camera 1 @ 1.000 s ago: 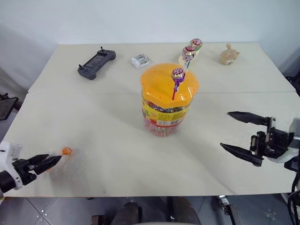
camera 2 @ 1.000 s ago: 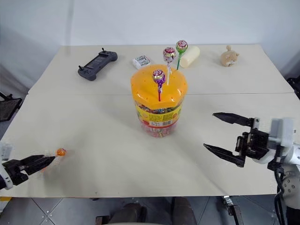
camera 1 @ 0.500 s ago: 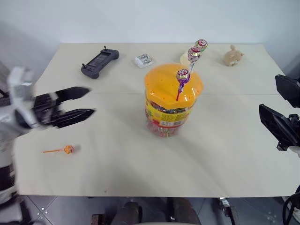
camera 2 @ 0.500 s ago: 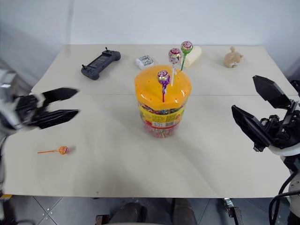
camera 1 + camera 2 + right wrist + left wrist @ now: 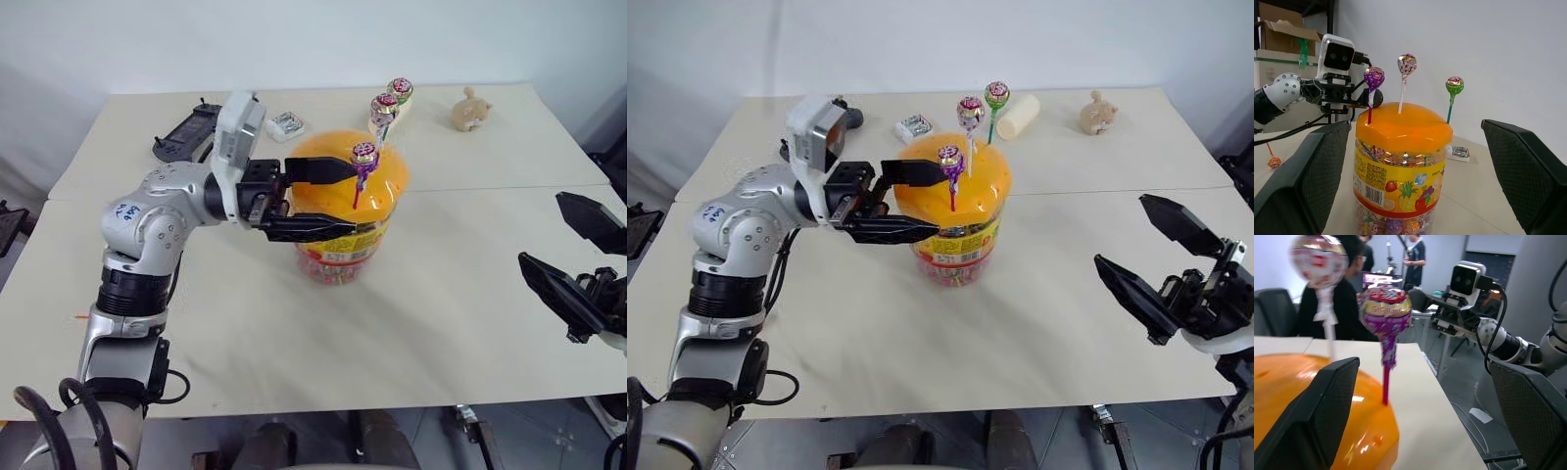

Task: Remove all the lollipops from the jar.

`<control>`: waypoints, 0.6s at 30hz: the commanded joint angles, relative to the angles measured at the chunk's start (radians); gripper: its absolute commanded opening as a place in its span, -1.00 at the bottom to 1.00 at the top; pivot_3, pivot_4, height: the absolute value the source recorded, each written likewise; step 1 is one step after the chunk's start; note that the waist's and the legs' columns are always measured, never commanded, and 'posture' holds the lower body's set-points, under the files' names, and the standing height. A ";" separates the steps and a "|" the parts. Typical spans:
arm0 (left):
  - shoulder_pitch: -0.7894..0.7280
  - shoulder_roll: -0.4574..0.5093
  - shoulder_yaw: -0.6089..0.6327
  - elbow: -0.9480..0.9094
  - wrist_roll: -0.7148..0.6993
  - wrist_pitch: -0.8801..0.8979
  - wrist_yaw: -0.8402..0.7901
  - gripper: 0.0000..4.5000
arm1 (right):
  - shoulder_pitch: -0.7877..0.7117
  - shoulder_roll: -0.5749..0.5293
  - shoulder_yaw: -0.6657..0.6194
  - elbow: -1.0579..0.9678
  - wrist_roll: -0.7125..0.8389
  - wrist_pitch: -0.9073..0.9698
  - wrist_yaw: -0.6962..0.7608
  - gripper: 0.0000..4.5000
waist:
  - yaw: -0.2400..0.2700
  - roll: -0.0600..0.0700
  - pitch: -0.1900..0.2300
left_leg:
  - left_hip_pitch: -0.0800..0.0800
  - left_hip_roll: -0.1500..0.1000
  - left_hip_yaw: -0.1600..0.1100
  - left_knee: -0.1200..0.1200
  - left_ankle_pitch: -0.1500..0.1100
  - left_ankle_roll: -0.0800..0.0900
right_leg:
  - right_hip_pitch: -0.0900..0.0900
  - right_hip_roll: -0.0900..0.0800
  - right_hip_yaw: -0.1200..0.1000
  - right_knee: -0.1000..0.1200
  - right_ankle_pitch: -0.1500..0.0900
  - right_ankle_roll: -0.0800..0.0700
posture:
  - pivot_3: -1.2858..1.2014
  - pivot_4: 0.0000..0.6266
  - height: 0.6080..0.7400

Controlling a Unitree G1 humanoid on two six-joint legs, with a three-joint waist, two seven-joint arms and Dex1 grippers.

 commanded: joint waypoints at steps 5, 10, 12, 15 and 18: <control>-0.060 -0.056 -0.021 0.052 0.038 0.011 0.035 0.72 | 0.022 -0.018 -0.005 -0.005 -0.025 -0.022 0.080 1.00 | 0.018 0.000 0.000 | 0.000 -0.001 0.000 0.001 0.000 0.000 | 0.000 0.000 0.000 0.000 0.000 0.000 | 0.03 -0.52 1.00; -0.070 -0.083 -0.033 0.062 0.067 -0.002 0.046 0.04 | 0.023 -0.039 -0.009 0.021 -0.031 -0.015 0.122 1.00 | 0.022 0.000 0.000 | 0.000 -0.001 -0.001 0.003 0.000 0.000 | 0.000 0.000 0.000 0.000 0.000 0.000 | 0.03 -0.52 1.00; -0.071 -0.086 -0.034 0.048 0.058 0.012 0.036 -0.26 | 0.019 -0.048 -0.018 0.039 -0.035 -0.012 0.132 1.00 | 0.021 -0.001 0.000 | 0.000 -0.001 0.000 0.003 0.000 0.000 | 0.000 0.000 0.000 0.000 0.000 0.000 | 0.03 -0.52 1.00; -0.073 -0.090 -0.036 0.036 0.052 0.018 0.030 -0.69 | 0.009 -0.061 -0.022 0.062 -0.040 -0.012 0.139 1.00 | 0.020 -0.001 0.000 | 0.000 -0.001 0.000 0.003 0.000 0.000 | 0.000 0.000 0.000 0.000 0.000 0.000 | 0.03 -0.52 1.00; -0.074 -0.095 -0.027 0.028 0.042 0.020 0.027 -0.98 | -0.001 -0.070 -0.019 0.067 -0.037 -0.009 0.137 1.00 | 0.020 -0.001 0.000 | 0.000 -0.001 -0.001 0.003 0.000 0.000 | 0.000 0.000 0.000 0.000 0.000 0.000 | 0.03 -0.52 1.00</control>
